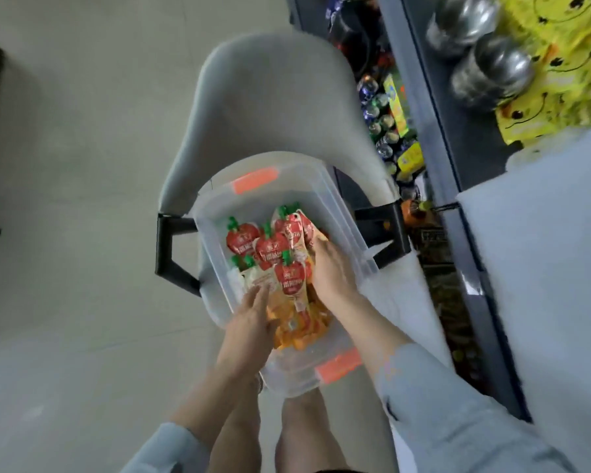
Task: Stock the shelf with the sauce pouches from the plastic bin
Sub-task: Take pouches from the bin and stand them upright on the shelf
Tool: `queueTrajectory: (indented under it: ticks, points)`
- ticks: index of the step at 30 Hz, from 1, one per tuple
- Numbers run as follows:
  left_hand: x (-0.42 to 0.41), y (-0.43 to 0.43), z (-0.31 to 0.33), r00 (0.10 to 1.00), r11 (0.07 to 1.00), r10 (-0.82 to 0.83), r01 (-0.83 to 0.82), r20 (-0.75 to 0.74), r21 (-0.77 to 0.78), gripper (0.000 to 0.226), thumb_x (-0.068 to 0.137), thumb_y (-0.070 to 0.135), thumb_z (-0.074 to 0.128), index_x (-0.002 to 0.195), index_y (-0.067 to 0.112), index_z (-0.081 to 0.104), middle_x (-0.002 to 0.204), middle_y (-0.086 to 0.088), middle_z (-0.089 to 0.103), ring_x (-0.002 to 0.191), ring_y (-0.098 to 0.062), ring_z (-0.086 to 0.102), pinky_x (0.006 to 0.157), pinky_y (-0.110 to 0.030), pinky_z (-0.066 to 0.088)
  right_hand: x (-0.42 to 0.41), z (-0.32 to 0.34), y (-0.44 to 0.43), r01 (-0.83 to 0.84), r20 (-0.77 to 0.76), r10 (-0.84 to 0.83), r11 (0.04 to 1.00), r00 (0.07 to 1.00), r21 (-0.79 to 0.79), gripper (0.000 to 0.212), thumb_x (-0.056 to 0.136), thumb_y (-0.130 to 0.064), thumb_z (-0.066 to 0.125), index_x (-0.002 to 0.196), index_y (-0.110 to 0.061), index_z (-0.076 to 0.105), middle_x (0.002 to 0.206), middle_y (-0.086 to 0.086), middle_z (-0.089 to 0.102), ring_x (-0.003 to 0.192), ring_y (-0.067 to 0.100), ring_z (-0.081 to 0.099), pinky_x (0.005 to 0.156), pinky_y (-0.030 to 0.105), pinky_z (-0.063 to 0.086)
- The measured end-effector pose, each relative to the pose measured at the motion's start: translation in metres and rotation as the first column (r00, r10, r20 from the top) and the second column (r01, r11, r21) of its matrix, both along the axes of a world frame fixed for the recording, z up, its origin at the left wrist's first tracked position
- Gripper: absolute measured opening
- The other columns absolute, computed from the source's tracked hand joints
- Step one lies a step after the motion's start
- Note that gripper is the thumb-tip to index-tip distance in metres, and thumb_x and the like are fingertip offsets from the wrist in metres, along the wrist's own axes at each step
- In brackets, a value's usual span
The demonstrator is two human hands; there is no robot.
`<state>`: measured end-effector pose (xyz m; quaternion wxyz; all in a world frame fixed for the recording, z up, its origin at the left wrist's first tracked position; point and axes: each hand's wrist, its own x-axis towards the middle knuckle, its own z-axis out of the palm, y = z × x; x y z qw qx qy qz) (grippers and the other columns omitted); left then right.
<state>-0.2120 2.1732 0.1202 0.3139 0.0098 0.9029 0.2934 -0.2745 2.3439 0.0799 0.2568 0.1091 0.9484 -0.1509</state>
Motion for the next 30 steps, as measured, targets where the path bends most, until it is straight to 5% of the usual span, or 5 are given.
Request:
queueTrajectory:
  ticks: [9, 14, 19, 22, 30]
  points:
    - [-0.048, 0.029, -0.064, 0.984, 0.950, -0.086, 0.129, 0.158, -0.284, 0.087, 0.092, 0.008, 0.053, 0.153, 0.012, -0.009, 0.158, -0.021, -0.015, 0.146, -0.039, -0.017, 0.120, -0.052, -0.002, -0.035, -0.067, -0.005, 0.068, -0.010, -0.067, 0.989, 0.998, 0.129, 0.047, 0.099, -0.013, 0.051, 0.144, -0.008, 0.038, 0.139, 0.014, 0.053, 0.126, 0.029, 0.052, 0.100, 0.039, 0.044]
    - [-0.068, 0.032, -0.084, 0.985, 0.885, -0.098, 0.152, 0.143, -0.439, 0.100, 0.090, 0.027, 0.061, 0.150, 0.011, -0.018, 0.155, -0.033, -0.005, 0.139, -0.046, 0.026, 0.116, -0.048, 0.024, 0.000, -0.056, 0.010, 0.152, -0.119, -0.152, 0.988, 0.981, -0.009, 0.016, 0.101, -0.021, 0.052, 0.104, -0.014, 0.066, 0.096, -0.003, 0.062, 0.090, 0.019, 0.060, 0.070, 0.028, 0.041]
    - [-0.084, 0.027, -0.082, 0.998, 0.947, 0.006, 0.013, 0.059, -0.322, 0.096, 0.079, 0.012, 0.072, 0.146, 0.023, 0.005, 0.113, -0.016, 0.057, 0.091, -0.032, 0.060, 0.083, -0.044, 0.050, 0.023, -0.027, 0.027, 0.245, -0.140, -0.277, 0.947, 0.951, -0.208, 0.019, 0.100, -0.023, 0.054, 0.081, -0.020, 0.055, 0.084, -0.008, 0.052, 0.078, 0.012, 0.052, 0.063, 0.020, 0.033]
    - [-0.088, 0.030, -0.070, 0.990, 0.982, 0.133, -0.127, 0.035, -0.137, 0.085, 0.081, 0.007, 0.072, 0.146, 0.025, 0.019, 0.100, -0.006, 0.066, 0.073, -0.023, 0.062, 0.060, -0.037, 0.053, 0.024, -0.020, 0.027, 0.302, -0.074, -0.351, 0.881, 0.933, -0.364, 0.021, 0.102, -0.026, 0.050, 0.082, -0.021, 0.053, 0.082, -0.010, 0.057, 0.075, 0.003, 0.053, 0.059, 0.010, 0.034]
    - [-0.112, 0.023, -0.081, 0.771, 0.753, 0.622, -0.637, 0.138, 0.167, 0.068, 0.084, 0.020, 0.073, 0.140, 0.019, 0.035, 0.125, -0.005, 0.060, 0.105, -0.023, 0.062, 0.072, -0.033, 0.057, 0.002, -0.063, 0.015, 0.514, 0.216, -0.466, 0.769, 0.858, -0.381, 0.040, 0.093, -0.040, 0.064, 0.124, -0.019, 0.049, 0.118, -0.002, 0.064, 0.107, 0.018, 0.064, 0.090, 0.035, 0.052]
